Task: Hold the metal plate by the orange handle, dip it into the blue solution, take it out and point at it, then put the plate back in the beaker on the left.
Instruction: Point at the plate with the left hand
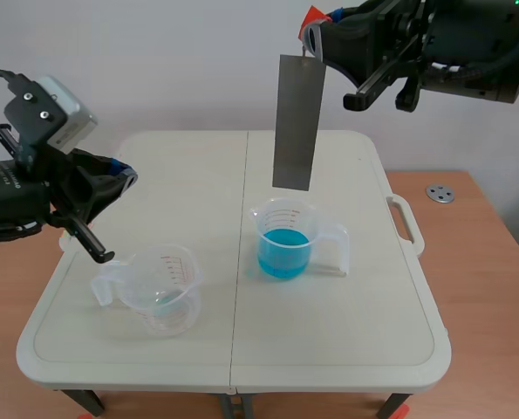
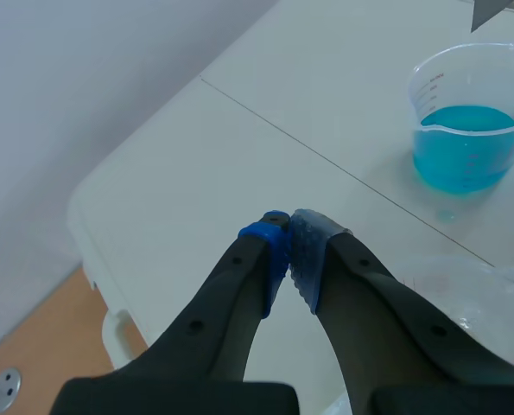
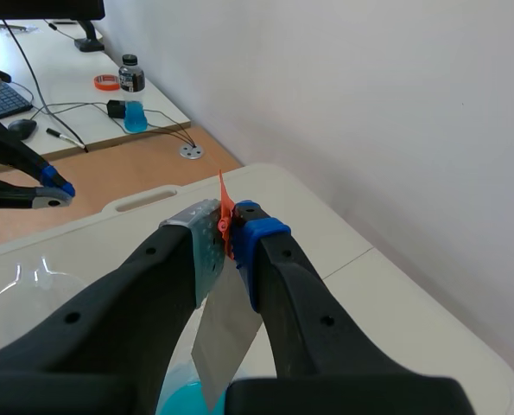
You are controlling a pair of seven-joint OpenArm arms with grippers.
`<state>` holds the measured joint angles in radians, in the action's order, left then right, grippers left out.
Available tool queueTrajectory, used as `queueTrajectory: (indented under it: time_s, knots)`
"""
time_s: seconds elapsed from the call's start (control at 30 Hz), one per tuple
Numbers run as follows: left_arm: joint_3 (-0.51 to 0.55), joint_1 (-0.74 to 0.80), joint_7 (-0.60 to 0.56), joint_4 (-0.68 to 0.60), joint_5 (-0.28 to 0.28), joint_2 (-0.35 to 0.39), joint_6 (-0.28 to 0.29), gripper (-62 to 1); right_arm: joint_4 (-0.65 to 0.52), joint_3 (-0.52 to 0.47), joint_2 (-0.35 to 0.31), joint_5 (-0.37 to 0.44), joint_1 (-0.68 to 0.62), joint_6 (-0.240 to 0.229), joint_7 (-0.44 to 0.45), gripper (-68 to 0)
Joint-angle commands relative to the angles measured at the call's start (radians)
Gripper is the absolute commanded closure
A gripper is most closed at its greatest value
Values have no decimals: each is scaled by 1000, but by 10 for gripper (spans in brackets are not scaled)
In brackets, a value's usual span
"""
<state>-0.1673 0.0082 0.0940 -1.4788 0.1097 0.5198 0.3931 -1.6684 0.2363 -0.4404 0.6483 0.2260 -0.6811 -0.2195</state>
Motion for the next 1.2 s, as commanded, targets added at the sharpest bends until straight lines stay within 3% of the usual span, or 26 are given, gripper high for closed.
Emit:
queueTrajectory:
  time_s: [0.0, 0.3, 0.57, 0.87, 1.17]
  knots:
    - [-16, -27, -14, 8, -7, -22, -5, -15, -18, -14, -3, 18, 17, 0, 14, -15]
    - [-145, -175, -14, 153, -103, -127, -18, -15, -18, -14, -3, 18, 17, 0, 15, -15]
    - [-219, -239, -14, 192, -167, -204, -17, -15, -18, -14, -3, 18, 17, 0, 15, -15]
    - [-303, -261, -17, 192, -227, -225, -13, -15, -18, -14, -3, 18, 17, 0, 15, -15]
    - [-330, -291, -23, 192, -230, -226, -13, -15, -18, -14, -3, 18, 17, 0, 15, -15]
